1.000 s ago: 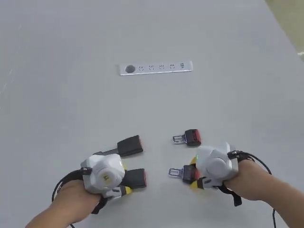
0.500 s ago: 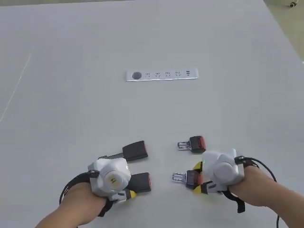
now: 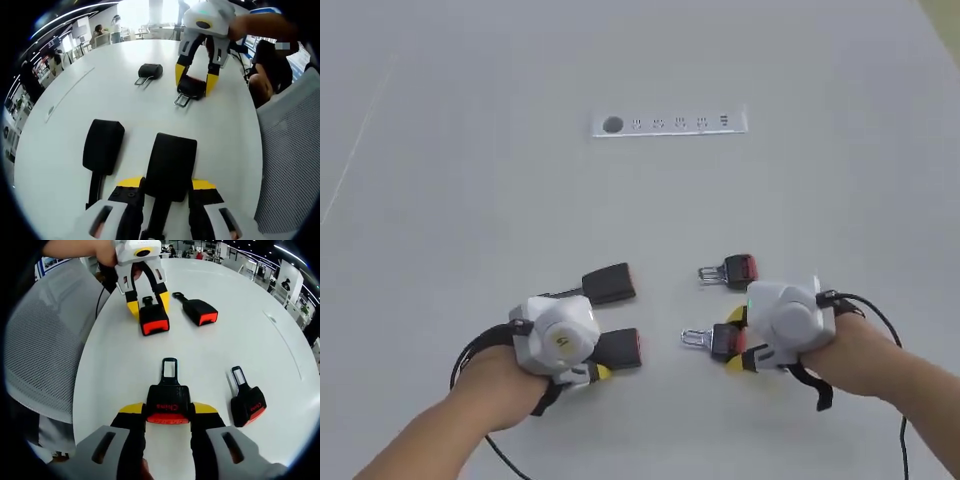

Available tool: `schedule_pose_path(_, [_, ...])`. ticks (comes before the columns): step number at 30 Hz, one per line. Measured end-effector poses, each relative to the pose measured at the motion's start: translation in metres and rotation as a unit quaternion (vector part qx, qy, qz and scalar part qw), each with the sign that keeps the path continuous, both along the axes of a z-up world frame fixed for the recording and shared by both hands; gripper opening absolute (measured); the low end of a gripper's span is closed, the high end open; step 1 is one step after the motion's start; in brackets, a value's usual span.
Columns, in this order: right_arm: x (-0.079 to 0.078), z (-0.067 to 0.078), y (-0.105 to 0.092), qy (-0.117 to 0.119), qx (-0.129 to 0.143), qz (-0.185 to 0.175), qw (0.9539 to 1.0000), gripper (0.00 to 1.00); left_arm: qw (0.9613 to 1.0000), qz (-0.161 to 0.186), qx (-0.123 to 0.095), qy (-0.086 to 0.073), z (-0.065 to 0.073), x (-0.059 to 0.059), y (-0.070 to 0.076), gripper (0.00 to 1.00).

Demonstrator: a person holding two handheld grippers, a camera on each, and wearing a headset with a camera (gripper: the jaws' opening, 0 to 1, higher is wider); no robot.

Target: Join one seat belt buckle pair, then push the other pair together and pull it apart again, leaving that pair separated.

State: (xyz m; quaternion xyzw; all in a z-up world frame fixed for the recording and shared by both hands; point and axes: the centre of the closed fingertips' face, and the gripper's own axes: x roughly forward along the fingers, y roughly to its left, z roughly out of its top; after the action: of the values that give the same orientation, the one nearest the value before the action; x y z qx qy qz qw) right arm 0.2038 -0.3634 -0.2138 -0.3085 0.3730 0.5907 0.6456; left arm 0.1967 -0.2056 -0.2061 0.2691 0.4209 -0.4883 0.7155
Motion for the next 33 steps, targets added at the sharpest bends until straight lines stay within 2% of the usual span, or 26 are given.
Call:
schedule_pose_path(12, [0.001, 0.001, 0.034, -0.004, 0.006, 0.021, 0.9998, 0.34, 1.0000, -0.002, -0.003, 0.001, -0.006, 0.002, 0.003, 0.34])
schedule_pose_path(20, [-0.003, 0.002, 0.062, -0.015, 0.002, 0.043, 0.9989, 0.34, 1.0000, -0.007, -0.005, 0.001, -0.003, 0.002, 0.002, 0.34])
schedule_pose_path(28, [-0.005, 0.005, 0.063, -0.026, -0.012, 0.061, 0.9977, 0.34, 1.0000, -0.008, -0.003, 0.000, -0.003, 0.002, 0.003, 0.34])
schedule_pose_path(33, [-0.006, 0.006, 0.070, -0.035, -0.015, 0.077, 0.9963, 0.34, 0.9999, -0.015, 0.006, 0.001, -0.005, 0.003, 0.002, 0.34])
